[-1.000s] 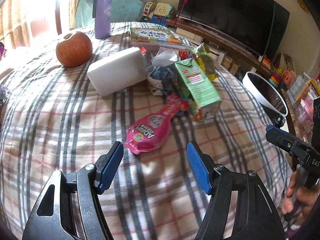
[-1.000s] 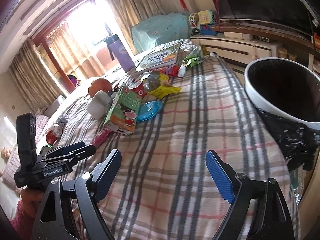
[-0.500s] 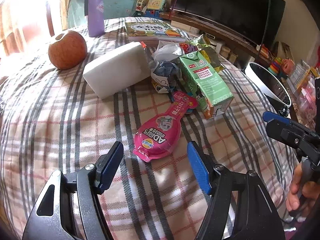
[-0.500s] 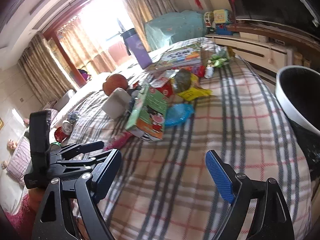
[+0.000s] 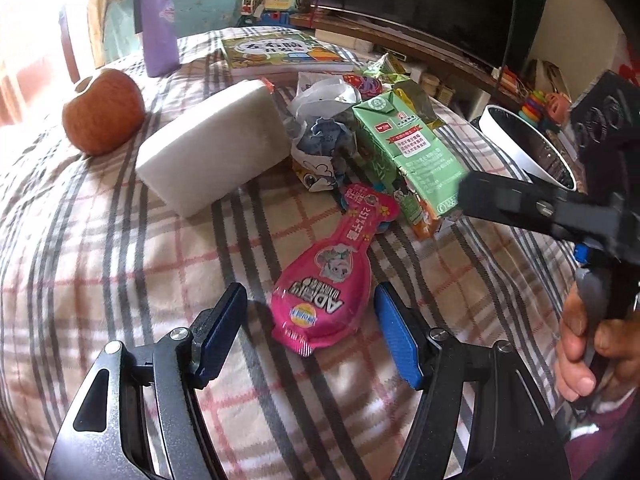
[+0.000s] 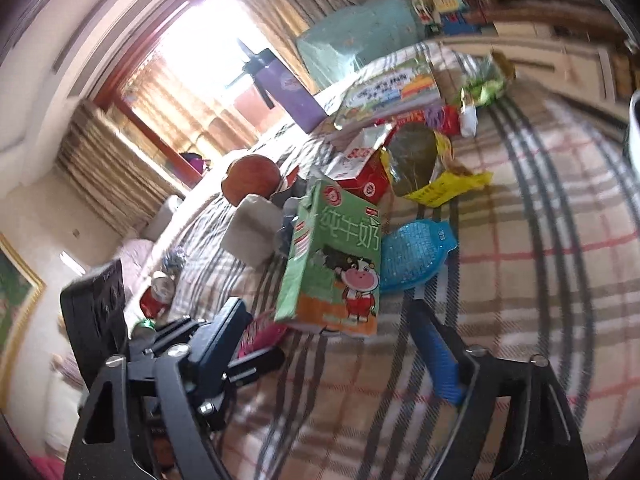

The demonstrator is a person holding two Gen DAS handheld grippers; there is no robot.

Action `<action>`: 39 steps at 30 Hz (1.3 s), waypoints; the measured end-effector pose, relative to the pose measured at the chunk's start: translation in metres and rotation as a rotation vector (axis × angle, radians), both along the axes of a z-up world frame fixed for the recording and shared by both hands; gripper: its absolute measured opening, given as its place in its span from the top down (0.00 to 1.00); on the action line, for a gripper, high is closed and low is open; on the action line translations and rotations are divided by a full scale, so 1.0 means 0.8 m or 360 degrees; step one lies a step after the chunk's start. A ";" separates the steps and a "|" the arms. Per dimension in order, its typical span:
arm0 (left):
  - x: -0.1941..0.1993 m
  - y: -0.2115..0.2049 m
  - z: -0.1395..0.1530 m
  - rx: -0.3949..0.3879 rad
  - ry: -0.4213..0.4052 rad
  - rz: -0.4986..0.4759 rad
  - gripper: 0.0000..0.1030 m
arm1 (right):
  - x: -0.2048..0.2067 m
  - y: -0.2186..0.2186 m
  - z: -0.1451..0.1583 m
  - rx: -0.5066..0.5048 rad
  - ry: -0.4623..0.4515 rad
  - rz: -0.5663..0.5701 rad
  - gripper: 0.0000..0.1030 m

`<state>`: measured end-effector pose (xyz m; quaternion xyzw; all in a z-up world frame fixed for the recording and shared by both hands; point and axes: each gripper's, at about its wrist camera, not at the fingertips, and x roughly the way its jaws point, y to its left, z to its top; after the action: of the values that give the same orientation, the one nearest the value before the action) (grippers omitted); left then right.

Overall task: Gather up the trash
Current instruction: 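Move both open tools back over the bed toward the pink pouch and milk carton, then grasp the pink drink pouch with left tool while right tool grasps green milk carton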

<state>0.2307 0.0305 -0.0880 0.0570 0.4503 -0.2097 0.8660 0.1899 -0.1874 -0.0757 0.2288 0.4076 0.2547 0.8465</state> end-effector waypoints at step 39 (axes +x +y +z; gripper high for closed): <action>-0.060 -0.152 0.034 -0.0225 -0.0081 -0.0104 0.56 | -0.121 -0.176 0.037 -0.0486 -0.0188 -0.0418 0.48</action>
<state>0.1830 -0.0910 -0.0607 0.0157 0.4101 -0.2677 0.8717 0.0933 -0.3279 -0.0459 0.1338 0.3578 0.0903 0.9197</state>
